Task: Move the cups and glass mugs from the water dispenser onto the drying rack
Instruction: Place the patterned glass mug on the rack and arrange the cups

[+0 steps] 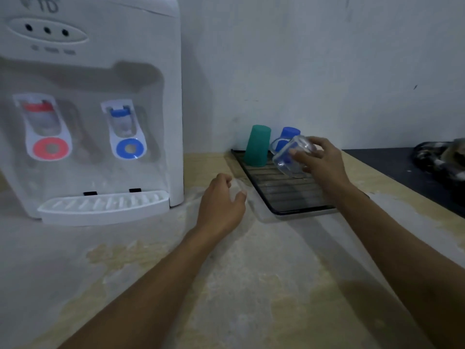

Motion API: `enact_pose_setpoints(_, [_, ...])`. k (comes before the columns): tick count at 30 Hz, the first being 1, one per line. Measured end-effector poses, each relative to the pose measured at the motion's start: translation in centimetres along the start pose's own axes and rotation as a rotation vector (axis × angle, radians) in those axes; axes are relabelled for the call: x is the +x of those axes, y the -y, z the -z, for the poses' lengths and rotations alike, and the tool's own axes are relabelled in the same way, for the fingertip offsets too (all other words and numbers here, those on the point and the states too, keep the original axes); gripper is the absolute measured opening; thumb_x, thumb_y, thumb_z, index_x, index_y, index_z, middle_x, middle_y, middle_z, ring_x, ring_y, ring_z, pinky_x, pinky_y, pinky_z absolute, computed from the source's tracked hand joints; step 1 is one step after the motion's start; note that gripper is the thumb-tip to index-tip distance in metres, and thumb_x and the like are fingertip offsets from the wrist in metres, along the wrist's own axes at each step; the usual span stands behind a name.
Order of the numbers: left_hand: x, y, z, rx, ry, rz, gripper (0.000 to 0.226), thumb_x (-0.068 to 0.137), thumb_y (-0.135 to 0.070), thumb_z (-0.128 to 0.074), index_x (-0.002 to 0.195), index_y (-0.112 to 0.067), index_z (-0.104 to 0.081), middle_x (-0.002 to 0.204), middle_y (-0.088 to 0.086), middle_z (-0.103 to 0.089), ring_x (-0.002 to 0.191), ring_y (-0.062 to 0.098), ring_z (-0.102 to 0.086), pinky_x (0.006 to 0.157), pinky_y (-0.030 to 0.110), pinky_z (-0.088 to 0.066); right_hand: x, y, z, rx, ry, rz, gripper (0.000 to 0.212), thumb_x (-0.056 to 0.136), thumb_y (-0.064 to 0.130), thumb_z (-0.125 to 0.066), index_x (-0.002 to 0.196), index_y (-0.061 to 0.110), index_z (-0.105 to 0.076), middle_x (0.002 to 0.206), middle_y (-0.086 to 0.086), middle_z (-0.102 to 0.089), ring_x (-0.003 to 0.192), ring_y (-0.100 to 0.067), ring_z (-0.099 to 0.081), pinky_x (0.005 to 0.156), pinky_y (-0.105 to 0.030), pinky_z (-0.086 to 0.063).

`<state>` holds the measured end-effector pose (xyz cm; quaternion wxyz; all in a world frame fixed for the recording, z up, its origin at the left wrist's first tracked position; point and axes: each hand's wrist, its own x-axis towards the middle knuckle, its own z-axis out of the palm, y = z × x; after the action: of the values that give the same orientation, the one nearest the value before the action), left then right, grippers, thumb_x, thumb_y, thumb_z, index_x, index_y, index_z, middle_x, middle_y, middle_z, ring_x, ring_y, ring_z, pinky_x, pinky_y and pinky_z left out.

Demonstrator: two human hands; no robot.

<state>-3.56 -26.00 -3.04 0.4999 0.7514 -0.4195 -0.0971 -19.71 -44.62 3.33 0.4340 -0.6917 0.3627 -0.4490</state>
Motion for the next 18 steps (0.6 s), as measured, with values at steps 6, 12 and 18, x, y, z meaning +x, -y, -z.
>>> enact_pose_setpoints(6, [0.0, 0.0, 0.1, -0.008, 0.004, -0.001, 0.043, 0.1, -0.03, -0.062, 0.139, -0.016, -0.05, 0.141, 0.003, -0.058, 0.127, 0.019, -0.056, 0.108, 0.038, -0.048, 1.5, 1.0, -4.2, -0.321, 0.092, 0.135, 0.076, 0.074, 0.031, -0.093, 0.139, 0.013, -0.057, 0.124, -0.003, -0.068, 0.091, -0.006, -0.069, 0.07, -0.016, -0.055])
enact_pose_setpoints(12, [0.3, 0.4, 0.1, -0.009, 0.0, -0.012, 0.04, 0.101, -0.028, -0.061, 0.138, -0.017, -0.052, 0.139, 0.002, -0.058, 0.126, 0.02, -0.056, 0.11, 0.043, -0.049, 1.8, -0.3, -6.4, -0.439, 0.103, 0.141, 0.075, 0.075, 0.031, -0.092, 0.139, 0.015, -0.056, 0.124, -0.004, -0.069, 0.105, -0.017, -0.068, 0.077, -0.009, -0.051])
enact_pose_setpoints(18, [0.5, 0.6, -0.1, -0.002, -0.007, -0.014, 0.039, 0.1, -0.03, -0.062, 0.136, -0.017, -0.053, 0.137, 0.002, -0.059, 0.125, 0.02, -0.057, 0.108, 0.043, -0.049, 1.9, -1.3, -6.7, -0.508, 0.086, 0.145, 0.075, 0.077, 0.034, -0.091, 0.14, 0.015, -0.056, 0.13, -0.009, -0.07, 0.107, -0.02, -0.07, 0.084, -0.023, -0.049])
